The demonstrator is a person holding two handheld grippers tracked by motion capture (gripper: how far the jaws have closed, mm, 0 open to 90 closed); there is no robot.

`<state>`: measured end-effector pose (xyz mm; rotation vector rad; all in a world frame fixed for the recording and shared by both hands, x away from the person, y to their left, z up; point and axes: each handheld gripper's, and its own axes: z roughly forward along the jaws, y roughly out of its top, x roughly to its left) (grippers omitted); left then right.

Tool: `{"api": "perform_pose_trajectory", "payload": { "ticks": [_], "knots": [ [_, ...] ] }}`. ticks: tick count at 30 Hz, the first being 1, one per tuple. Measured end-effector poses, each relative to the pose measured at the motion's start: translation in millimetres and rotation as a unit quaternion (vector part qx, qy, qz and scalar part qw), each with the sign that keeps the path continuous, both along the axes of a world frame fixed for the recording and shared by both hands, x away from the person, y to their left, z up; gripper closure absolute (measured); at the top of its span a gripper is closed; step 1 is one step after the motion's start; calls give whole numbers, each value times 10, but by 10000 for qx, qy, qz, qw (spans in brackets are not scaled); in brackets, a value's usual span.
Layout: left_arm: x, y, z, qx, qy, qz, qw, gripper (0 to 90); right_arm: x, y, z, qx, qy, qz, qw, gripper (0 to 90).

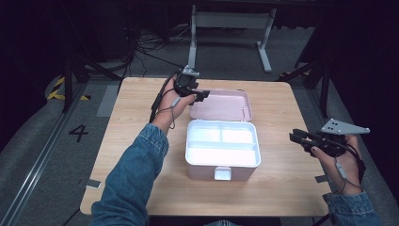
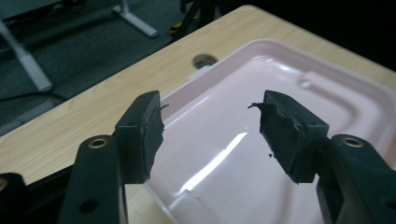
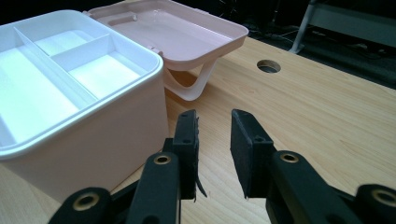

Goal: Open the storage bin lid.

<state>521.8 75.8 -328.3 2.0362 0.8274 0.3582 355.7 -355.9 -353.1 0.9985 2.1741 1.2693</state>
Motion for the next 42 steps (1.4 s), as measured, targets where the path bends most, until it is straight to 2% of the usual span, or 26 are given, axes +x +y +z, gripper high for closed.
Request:
{"api": "perform_pose_trajectory", "payload": {
  "ticks": [2,4,6,11,14,15,16,17,18,19,20,25,27,31,34,36,42],
  "knots": [
    [-139,43,126,-121,-98,-90,9998,398,22,17,4,0,-13,19,10000,725],
    [-181,63,162,-171,-146,-121,9997,394,49,40,12,12,-15,40,10000,721],
    [-360,160,297,-326,-204,-206,9990,392,84,68,12,8,-4,88,10000,708],
    [-629,368,436,-331,-290,-206,9988,382,158,132,7,54,33,168,9998,697],
    [-786,510,477,-293,-421,-115,9986,379,189,160,-3,49,67,212,9997,697],
    [-842,550,477,-282,-537,-58,9981,380,200,169,-5,46,72,226,9997,697],
    [-842,550,477,-282,-537,-58,9981,379,200,169,-5,46,72,226,9997,697],
    [-971,621,472,-78,-641,-19,9979,378,219,186,-4,41,74,251,9996,697],
    [-1035,655,464,-2,-659,-44,9978,376,226,193,-5,30,69,267,9996,695],
    [-1097,688,450,9,-652,-46,9979,375,229,202,-6,42,79,282,9996,695],
    [-1097,688,450,9,-652,-46,9979,375,232,208,-9,37,87,285,9995,694],
    [-1367,877,352,127,-586,25,9982,374,245,225,-17,16,126,311,9994,680],
    [-1405,911,320,133,-568,31,9983,374,246,228,-22,4,129,311,9994,678],
    [-1502,1043,166,73,-366,127,9992,372,252,230,-39,-8,180,282,9994,671],
    [-1520,1096,94,90,-264,202,9994,371,254,234,-49,0,214,296,9993,670],
    [-1520,1132,52,200,-189,245,9993,370,261,236,-58,-9,234,302,9993,669],
    [-1517,1223,-132,153,56,493,9987,362,277,252,-99,-41,304,337,9990,663]
  ]
}}
